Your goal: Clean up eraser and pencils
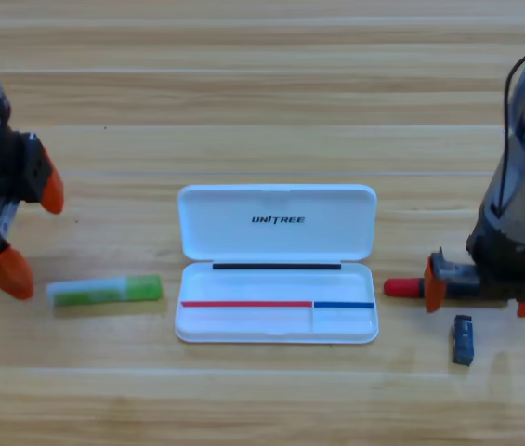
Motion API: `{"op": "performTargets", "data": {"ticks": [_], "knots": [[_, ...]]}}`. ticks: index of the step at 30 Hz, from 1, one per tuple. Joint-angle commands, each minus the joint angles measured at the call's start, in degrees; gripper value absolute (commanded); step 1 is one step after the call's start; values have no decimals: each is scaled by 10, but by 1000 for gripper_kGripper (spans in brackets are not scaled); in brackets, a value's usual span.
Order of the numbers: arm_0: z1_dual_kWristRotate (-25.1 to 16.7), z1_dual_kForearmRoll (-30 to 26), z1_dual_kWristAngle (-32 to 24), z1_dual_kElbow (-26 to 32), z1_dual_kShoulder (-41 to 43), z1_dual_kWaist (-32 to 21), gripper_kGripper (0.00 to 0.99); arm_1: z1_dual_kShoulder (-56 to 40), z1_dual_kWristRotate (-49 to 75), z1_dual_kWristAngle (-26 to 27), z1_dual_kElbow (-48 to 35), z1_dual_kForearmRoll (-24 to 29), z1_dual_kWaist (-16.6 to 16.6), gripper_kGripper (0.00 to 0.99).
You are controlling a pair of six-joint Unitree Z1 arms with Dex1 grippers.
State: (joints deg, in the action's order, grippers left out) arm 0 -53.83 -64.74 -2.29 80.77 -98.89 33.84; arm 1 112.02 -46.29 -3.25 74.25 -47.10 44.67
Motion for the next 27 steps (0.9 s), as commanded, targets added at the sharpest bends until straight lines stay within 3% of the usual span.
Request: {"op": "performTargets", "data": {"ticks": [1,13,17,20,24,26,27], "knots": [[-4,13,-3,-10,-42,-11,959,51,-10,26,-8,10,-22,920],[70,78,22,-44,-97,-14,954,83,-21,55,-19,10,-28,821],[74,102,29,-60,-110,-14,956,93,-22,59,-21,10,-33,710],[69,130,29,-76,-115,-14,968,100,-20,64,-22,10,-33,502],[67,158,29,-92,-126,-14,979,98,-18,78,-24,10,-33,124],[67,167,28,-98,-130,-14,979,91,-11,79,-23,8,-33,5],[67,170,27,-101,-132,-14,979,86,-10,78,-21,6,-33,0]]}}
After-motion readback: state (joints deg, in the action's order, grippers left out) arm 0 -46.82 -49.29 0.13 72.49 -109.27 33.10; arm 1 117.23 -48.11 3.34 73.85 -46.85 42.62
